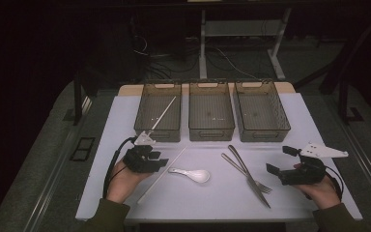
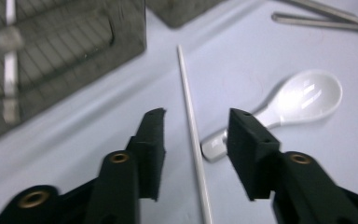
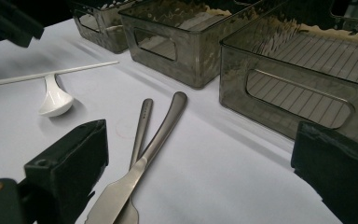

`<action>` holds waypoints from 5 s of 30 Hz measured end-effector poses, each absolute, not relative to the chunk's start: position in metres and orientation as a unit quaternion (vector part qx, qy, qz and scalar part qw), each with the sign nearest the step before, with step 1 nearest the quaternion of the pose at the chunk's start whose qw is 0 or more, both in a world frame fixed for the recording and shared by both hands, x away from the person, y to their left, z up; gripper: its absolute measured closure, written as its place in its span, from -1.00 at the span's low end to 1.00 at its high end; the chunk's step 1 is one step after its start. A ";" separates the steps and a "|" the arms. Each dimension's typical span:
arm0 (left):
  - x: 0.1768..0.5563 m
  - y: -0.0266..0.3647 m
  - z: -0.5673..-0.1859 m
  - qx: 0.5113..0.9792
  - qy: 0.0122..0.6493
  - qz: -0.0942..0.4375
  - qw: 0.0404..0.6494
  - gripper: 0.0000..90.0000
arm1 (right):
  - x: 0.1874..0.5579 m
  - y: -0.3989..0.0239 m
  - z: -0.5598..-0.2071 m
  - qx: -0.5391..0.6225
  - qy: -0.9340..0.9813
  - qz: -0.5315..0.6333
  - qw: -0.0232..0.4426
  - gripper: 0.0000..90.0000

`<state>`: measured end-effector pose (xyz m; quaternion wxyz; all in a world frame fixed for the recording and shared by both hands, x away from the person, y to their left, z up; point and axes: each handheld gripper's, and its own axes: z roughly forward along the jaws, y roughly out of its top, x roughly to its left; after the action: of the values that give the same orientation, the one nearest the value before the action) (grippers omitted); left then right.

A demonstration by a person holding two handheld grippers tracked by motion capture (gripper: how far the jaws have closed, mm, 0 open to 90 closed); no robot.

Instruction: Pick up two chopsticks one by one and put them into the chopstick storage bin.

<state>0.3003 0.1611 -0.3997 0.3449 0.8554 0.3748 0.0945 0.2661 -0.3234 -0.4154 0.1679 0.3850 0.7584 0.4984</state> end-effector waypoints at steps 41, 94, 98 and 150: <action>0.281 0.164 -0.428 0.864 0.395 0.076 0.303 0.88 | 0.268 -0.323 -0.415 0.384 0.758 0.500 0.170 -0.92; 0.425 0.176 -0.305 0.823 0.427 0.117 0.355 0.87 | 0.270 -0.323 -0.416 0.386 0.757 0.500 0.166 -0.92; 0.445 0.176 -0.306 0.815 0.438 0.123 0.359 0.87 | 0.269 -0.323 -0.416 0.386 0.756 0.502 0.165 -0.92; 0.500 0.164 -0.391 0.824 0.485 0.088 0.279 0.72 | 0.269 -0.326 -0.415 0.383 0.752 0.509 0.168 -0.92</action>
<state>0.4997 0.1637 -0.3911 0.2792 0.8239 0.4852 0.0883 0.2690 -0.3255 -0.4146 0.1680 0.3832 0.7524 0.5088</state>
